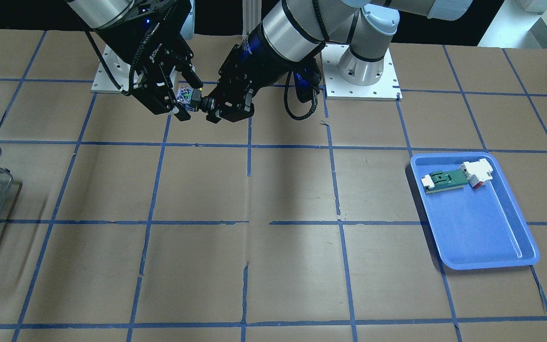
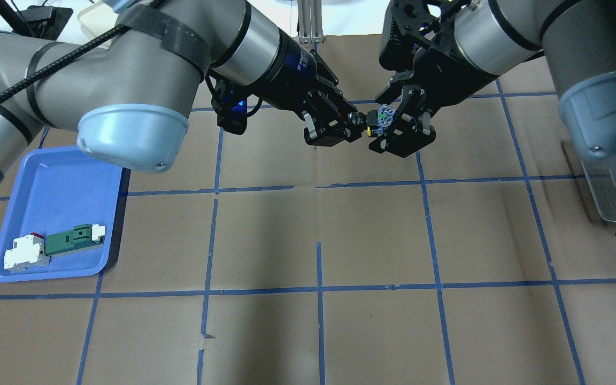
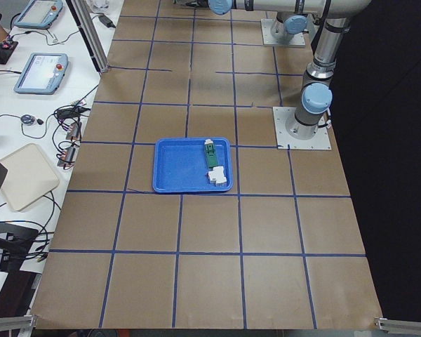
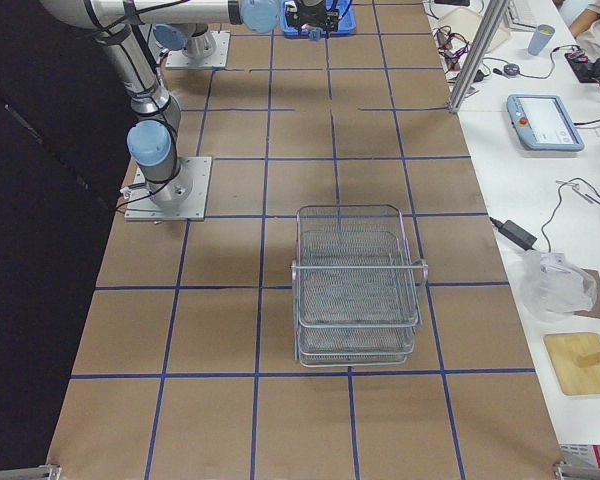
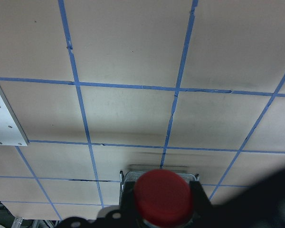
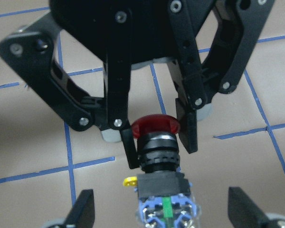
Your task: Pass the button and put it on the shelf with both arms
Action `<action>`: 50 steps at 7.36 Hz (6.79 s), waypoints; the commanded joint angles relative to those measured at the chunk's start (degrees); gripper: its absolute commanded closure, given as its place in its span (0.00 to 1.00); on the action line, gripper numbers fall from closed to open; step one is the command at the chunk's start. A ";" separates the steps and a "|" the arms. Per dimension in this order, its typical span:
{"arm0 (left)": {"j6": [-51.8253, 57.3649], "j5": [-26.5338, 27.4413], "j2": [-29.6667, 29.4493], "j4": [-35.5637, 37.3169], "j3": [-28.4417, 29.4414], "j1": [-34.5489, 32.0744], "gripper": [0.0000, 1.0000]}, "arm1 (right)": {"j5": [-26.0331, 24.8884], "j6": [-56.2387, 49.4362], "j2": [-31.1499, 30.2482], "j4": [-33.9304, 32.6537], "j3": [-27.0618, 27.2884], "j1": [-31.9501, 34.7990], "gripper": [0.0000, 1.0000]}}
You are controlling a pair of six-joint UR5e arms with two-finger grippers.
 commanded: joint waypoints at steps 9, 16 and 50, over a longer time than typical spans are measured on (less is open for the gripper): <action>1.30 0.98 1.12 0.00 0.45 0.78 0.00 | -0.99 -1.39 -0.16 0.30 0.10 -0.70 1.00; 61.47 26.08 3.49 -16.14 0.18 21.95 0.00 | -18.20 -53.27 4.14 7.95 1.60 -39.40 1.00; 121.38 36.66 13.16 -21.71 -5.09 21.62 0.00 | -26.38 67.73 4.94 6.07 -5.70 -3.43 0.00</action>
